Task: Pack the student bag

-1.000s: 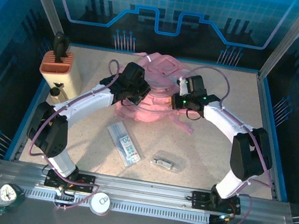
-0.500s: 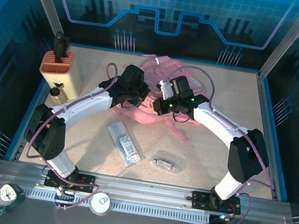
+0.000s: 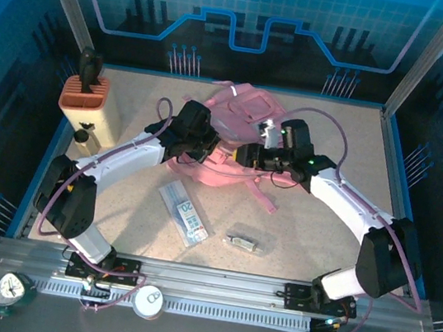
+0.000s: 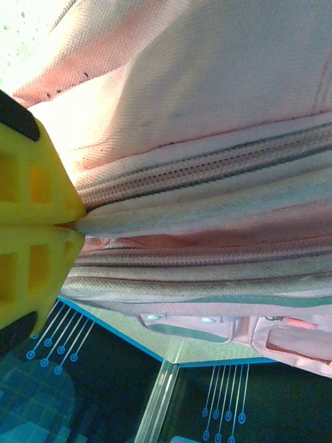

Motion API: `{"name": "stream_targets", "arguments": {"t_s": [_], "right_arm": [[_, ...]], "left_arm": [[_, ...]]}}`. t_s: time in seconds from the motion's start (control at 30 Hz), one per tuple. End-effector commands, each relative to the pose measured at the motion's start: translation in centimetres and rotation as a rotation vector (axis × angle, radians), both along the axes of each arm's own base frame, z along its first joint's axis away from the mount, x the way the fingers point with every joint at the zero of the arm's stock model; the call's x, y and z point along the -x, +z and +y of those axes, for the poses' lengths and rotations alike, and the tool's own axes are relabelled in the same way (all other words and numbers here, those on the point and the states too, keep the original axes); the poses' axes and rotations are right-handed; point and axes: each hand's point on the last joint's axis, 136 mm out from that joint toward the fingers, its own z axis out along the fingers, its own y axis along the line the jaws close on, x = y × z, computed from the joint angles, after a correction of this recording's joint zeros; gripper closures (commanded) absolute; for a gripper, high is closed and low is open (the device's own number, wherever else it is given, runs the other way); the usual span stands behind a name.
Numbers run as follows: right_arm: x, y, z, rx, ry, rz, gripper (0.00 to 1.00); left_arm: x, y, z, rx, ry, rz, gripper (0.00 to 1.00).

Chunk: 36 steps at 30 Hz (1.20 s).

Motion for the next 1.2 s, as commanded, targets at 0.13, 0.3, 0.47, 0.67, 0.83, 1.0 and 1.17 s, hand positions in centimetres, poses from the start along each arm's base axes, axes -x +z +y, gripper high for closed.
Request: {"name": "stream_targets", "arguments": {"t_s": [0.13,0.3,0.47,0.67,0.83,1.0,1.17], "right_arm": [[-1.3,-2.7,-1.6,-0.192,-0.276,0.299,0.49],[-3.1,-2.6,-0.8,-0.265,-0.319,0.336,0.57],[-4.7,-3.2,-0.6,-0.272,-0.367,0.349,0.61],[-6.3,-2.8,-0.9,-0.271,-0.404,0.299,0.77],[-6.2,-2.5,-1.2,-0.288,-0.409,0.301,0.96],[-5.7,-1.5,-1.1,-0.301,-0.397,0.295,1.0],[-5.6,-0.8,-1.2,-0.312,-0.388,0.288,1.0]], "left_arm": [[-0.1,2.8,-0.6,0.014,-0.046,-0.086,1.0],[0.1,2.7,-0.9,0.018,-0.051,-0.084,1.0],[0.3,2.7,-1.1,0.022,-0.058,-0.085,1.0],[1.1,2.2,-1.6,-0.013,-0.099,-0.069,1.0],[2.0,1.8,-1.3,-0.1,-0.2,-0.07,0.8],[3.5,2.9,0.5,-0.286,-0.321,-0.155,0.61],[6.4,2.6,-0.3,-0.471,-0.573,-0.257,0.6]]}}
